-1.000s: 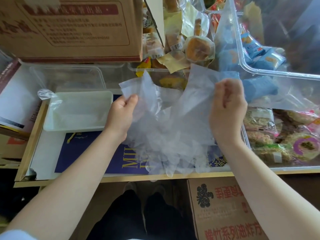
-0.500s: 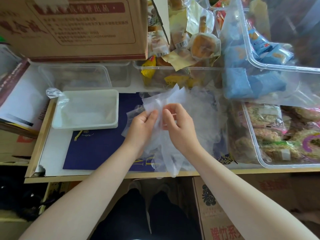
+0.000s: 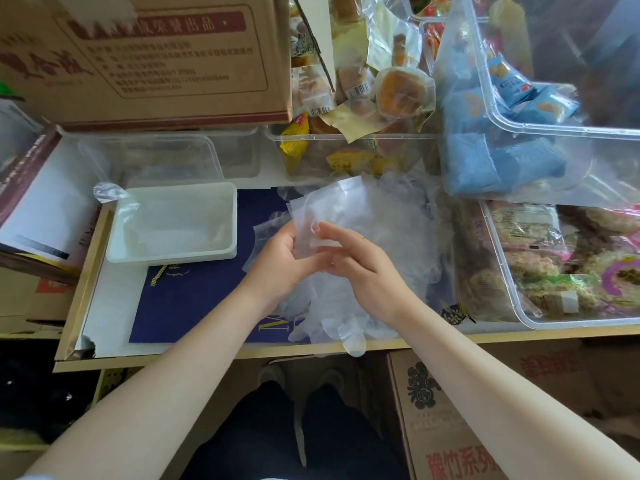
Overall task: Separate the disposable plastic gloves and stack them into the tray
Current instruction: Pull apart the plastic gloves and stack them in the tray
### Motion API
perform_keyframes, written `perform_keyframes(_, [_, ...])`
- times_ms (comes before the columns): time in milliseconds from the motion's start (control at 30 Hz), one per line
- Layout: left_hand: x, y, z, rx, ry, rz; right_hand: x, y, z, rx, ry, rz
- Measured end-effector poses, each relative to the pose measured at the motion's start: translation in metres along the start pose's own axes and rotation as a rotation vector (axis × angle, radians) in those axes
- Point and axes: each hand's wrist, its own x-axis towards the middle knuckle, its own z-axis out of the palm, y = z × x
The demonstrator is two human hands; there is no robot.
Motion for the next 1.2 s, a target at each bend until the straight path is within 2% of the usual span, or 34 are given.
perform_keyframes(67, [0.002, 0.0, -0.001, 0.026, 0.024, -0.006, 0.0, -0.001, 0.003, -0.003, -0.05, 0.026])
perform_keyframes(167, [0.009, -0.002, -0.003, 0.026, 0.151, -0.06, 0.0, 0.0, 0.005, -0.066, -0.107, 0.019])
perform_keyframes(233, [0.013, -0.003, -0.007, 0.033, 0.191, -0.086, 0.002, -0.001, 0.001, -0.174, 0.03, -0.05])
perform_keyframes(300, [0.014, -0.001, -0.016, -0.023, 0.139, -0.072, 0.005, 0.002, -0.009, -0.292, 0.294, -0.056])
perform_keyframes(333, [0.013, 0.002, -0.021, -0.044, 0.085, -0.053, 0.009, 0.005, -0.017, -0.31, 0.368, -0.018])
perform_keyframes(367, [0.012, 0.006, -0.027, -0.056, 0.018, -0.029, 0.013, 0.006, -0.026, -0.275, 0.363, 0.054])
perform_keyframes(433, [0.01, 0.014, -0.038, -0.078, -0.122, -0.001, 0.021, 0.006, -0.041, -0.068, 0.222, 0.188])
perform_keyframes(500, [0.009, 0.022, -0.047, -0.133, -0.215, -0.012, 0.027, 0.004, -0.052, 0.06, 0.051, 0.202])
perform_keyframes(700, [0.02, 0.023, -0.066, -0.28, -0.224, -0.089, 0.042, 0.002, -0.06, -0.1, -0.185, 0.172])
perform_keyframes(833, [0.028, 0.015, -0.077, -0.265, -0.328, -0.106, 0.048, -0.003, -0.052, 0.087, -0.245, 0.13])
perform_keyframes(933, [0.035, 0.014, -0.08, -0.328, -0.326, -0.155, 0.05, -0.006, -0.054, 0.15, -0.316, 0.145])
perform_keyframes(1067, [0.043, 0.011, -0.079, -0.284, -0.254, -0.211, 0.051, -0.002, -0.053, 0.159, -0.239, 0.183])
perform_keyframes(1200, [0.043, -0.006, -0.09, -0.05, -0.479, -0.363, 0.052, 0.015, -0.051, 0.127, -0.076, 0.305])
